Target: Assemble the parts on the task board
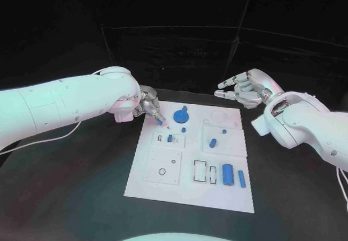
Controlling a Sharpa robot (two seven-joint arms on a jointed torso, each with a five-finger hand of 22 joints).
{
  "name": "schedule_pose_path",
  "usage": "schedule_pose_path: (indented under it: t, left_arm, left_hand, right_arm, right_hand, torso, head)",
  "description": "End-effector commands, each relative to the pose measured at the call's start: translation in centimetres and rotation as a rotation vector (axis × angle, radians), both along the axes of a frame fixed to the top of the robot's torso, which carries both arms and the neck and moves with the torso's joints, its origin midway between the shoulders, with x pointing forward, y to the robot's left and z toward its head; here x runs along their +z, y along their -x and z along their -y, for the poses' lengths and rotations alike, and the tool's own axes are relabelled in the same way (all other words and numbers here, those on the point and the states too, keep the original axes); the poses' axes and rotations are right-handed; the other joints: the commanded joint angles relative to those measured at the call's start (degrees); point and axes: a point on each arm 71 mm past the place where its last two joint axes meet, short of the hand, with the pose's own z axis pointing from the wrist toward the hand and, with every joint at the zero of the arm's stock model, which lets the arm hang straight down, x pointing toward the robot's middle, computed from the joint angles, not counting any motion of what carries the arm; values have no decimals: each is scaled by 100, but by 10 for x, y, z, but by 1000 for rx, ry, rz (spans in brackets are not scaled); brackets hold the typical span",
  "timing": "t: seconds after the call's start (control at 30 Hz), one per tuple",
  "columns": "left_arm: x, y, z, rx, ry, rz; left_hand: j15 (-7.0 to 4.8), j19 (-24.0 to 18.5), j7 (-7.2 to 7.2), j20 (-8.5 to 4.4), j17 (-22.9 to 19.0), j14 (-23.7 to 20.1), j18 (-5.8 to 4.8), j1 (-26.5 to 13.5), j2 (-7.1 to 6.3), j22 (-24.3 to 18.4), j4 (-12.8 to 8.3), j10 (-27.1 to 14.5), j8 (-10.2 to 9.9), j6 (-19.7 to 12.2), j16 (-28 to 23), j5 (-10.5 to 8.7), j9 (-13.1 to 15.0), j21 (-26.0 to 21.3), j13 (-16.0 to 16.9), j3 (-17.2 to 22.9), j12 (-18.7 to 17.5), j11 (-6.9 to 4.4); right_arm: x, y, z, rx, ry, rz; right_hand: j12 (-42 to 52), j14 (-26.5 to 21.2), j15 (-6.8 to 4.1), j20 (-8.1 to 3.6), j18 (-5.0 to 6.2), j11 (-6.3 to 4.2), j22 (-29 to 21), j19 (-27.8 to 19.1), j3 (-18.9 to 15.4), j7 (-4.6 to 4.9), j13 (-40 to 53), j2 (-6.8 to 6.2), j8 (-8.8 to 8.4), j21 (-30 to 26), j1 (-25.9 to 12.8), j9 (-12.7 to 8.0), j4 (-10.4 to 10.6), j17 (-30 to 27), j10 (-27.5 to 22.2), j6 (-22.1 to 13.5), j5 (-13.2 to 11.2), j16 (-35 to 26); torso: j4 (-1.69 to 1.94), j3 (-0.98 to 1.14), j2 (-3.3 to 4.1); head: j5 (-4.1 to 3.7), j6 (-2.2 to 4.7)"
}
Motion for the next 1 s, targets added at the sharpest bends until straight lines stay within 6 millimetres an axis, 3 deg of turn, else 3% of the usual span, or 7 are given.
schedule_pose_path:
  t: [0.03,0.2,0.47,1.0]
  left_arm:
    - [2,6,2,28,64,66]
    - [-4,19,2,29,66,87]
    - [-18,35,1,18,37,91]
    - [-27,43,2,8,-2,48]
  left_hand:
    - [-23,104,-39,-25,1509,605,6,-45,-93,14,-713,68,38,40,18,25,1,20,0,837,-11,-3]
    - [-25,113,-41,-27,1509,605,3,-113,-159,35,-752,86,45,51,18,26,12,32,-8,1007,-12,-5]
    - [-27,120,-44,-29,1509,605,0,-202,-234,54,-790,109,57,63,18,28,28,40,-13,1201,-10,-8]
    - [-29,127,-44,-31,1509,605,-3,-252,-280,70,-819,124,64,65,18,31,38,49,-11,1335,-4,-10]
  right_arm:
    - [2,0,0,6,-5,4]
    - [1,0,1,5,-6,3]
    - [1,-1,2,3,-5,2]
    - [1,-1,2,4,-5,2]
  right_hand:
    - [12,370,-20,6,95,-41,-2,-28,-35,-4,2,69,24,-27,-9,7,0,510,11,45,15,-20]
    - [12,370,-20,6,95,-41,-2,-28,-35,-4,2,69,24,-27,-9,7,0,510,11,45,15,-20]
    - [12,370,-20,6,95,-41,-2,-28,-35,-4,2,69,24,-27,-9,7,0,510,11,45,15,-20]
    - [12,370,-20,6,95,-41,-2,-28,-35,-4,2,69,24,-27,-9,7,0,510,11,45,15,-20]
  torso:
    - [14,7,-4]
    - [40,11,-10]
    - [29,7,-4]
    - [18,11,0]
  head:
    - [21,4]
    - [8,-9]
    - [29,-16]
    - [39,-45]
